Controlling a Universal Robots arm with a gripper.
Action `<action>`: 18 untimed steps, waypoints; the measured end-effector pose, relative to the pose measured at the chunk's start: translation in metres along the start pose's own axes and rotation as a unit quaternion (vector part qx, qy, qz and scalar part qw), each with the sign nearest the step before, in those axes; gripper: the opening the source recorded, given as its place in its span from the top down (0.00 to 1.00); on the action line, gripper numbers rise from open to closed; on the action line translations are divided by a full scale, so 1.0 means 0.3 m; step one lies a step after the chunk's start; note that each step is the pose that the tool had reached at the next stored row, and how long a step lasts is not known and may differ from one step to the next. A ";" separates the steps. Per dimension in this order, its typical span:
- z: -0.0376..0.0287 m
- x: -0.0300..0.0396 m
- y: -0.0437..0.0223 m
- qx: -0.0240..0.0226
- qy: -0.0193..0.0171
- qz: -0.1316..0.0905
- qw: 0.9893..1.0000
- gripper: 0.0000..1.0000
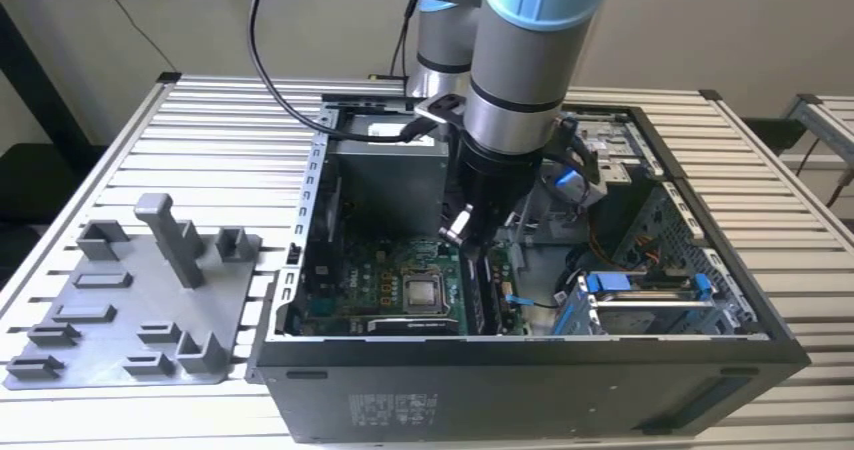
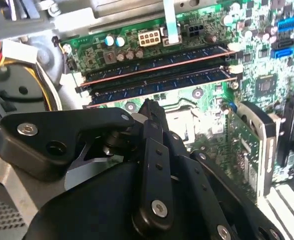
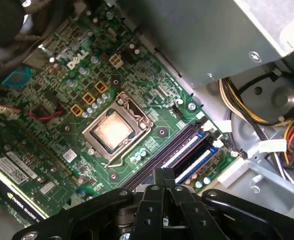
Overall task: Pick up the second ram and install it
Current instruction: 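Press down the second ram until it locks into place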
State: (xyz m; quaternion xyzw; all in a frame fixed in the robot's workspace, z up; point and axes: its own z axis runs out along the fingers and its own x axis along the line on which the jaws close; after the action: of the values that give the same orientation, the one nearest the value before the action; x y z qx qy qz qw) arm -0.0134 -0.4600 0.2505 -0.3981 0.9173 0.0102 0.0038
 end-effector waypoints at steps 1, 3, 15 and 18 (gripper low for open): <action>0.000 0.000 0.000 0.000 0.000 -0.009 1.000 0.89; 0.000 0.000 0.000 0.000 0.000 -0.028 1.000 0.89; 0.000 0.000 0.000 -0.002 0.002 -0.137 0.991 0.89; 0.000 0.000 0.000 -0.002 0.003 -0.164 0.987 0.89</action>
State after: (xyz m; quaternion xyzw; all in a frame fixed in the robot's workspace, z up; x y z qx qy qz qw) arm -0.0134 -0.4600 0.2505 -0.5428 0.8398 0.0107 0.0021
